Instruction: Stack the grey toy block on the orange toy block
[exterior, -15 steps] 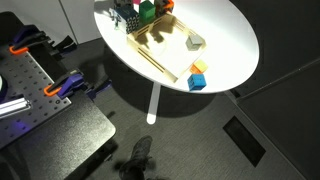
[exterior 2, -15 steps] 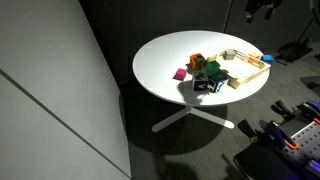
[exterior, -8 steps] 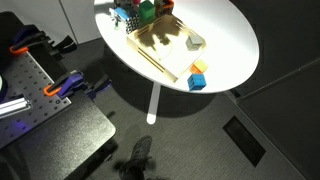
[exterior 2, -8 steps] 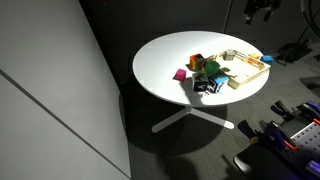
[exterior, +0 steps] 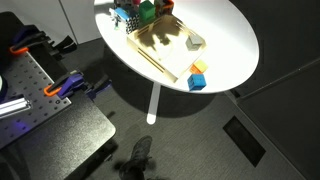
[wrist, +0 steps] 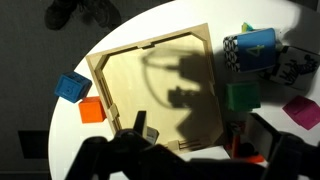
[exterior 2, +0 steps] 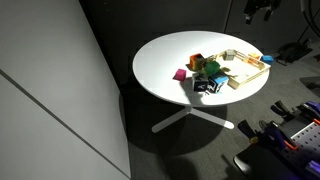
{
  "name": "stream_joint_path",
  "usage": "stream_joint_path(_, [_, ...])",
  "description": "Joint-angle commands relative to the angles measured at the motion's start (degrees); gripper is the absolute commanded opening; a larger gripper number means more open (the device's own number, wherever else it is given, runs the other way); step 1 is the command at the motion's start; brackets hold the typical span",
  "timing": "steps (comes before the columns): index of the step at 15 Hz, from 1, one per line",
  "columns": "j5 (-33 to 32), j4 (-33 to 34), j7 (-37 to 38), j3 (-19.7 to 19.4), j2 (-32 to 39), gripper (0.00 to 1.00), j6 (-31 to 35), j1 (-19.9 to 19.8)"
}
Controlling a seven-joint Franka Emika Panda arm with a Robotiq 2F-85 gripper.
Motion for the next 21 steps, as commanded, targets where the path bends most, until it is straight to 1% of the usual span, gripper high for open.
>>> stream_joint_path(1, [0.27, 0.86, 0.21, -0.02, 0.86, 1.00, -0.54, -0.25])
stream_joint_path(6, [0.64, 4.06, 0.86, -0.65, 5.58, 1.00, -1.94, -0.90])
stream_joint_path(11, [0.72, 8.49, 2.80, -1.44, 12.43, 1.00, -2.24, -1.68])
stream_joint_path(17, [0.76, 14.44, 10.36, -2.52, 21.23, 1.00, 0.30, -1.67])
stream_joint_path(21, [1.33, 19.12, 13.28, -2.83, 26.61, 1.00, 1.88, -1.98])
